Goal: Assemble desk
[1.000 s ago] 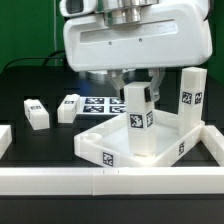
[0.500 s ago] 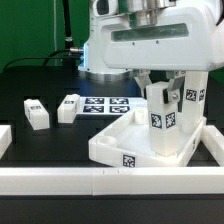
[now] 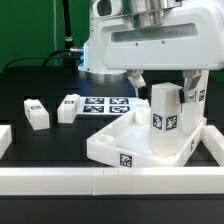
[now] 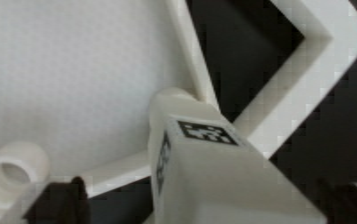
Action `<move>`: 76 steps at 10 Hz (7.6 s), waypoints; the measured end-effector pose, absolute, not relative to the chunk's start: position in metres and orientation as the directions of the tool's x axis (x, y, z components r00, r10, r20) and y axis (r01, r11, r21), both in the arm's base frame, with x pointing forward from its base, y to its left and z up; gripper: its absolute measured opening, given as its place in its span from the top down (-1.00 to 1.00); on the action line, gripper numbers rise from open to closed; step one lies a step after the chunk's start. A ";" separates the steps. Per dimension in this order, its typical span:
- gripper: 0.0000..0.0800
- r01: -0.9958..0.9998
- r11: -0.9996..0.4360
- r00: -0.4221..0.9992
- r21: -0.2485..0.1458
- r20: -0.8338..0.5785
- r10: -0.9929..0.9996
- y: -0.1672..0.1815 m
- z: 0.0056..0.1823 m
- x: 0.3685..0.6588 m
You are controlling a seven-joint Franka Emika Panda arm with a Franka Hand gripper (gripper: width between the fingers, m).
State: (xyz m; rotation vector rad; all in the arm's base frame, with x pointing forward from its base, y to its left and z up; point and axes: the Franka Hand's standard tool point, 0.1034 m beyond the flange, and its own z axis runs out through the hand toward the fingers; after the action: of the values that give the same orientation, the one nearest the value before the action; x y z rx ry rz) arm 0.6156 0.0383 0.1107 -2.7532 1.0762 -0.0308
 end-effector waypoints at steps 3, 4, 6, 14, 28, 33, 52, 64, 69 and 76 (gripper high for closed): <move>-0.62 -0.507 -0.842 0.857 -0.185 -0.009 -0.514 0.038 0.110 0.616; -0.62 -0.459 -0.869 0.884 -0.185 0.000 -0.467 0.038 0.110 0.616; -0.62 -0.196 -0.973 0.980 -0.121 0.016 -0.200 0.040 0.108 0.614; -0.31 0.290 -0.953 0.957 -0.090 0.037 0.288 0.036 0.112 0.617; 0.28 -0.685 -0.712 0.724 -0.155 -0.030 -0.689 0.074 0.111 0.616; 0.28 -0.841 -0.519 0.535 -0.153 -0.085 -0.841 0.082 0.111 0.616; -0.01 0.373 -0.926 0.926 -0.065 0.090 0.367 0.075 0.115 0.623; 0.28 -0.577 -0.803 0.812 -0.152 0.002 -0.584 0.105 0.113 0.621; 0.28 -0.775 -0.615 0.625 -0.144 -0.035 -0.780 0.106 0.113 0.620; -0.62 -0.409 -0.903 0.909 -0.134 0.031 -0.416 0.111 0.112 0.618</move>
Offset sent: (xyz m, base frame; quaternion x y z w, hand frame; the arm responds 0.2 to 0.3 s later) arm 0.0000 0.0000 0.0000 0.0000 0.0000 -0.1296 0.9916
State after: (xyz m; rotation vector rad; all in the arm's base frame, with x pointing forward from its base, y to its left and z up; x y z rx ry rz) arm 0.6182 0.1108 0.1117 -2.9469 0.6400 -0.0890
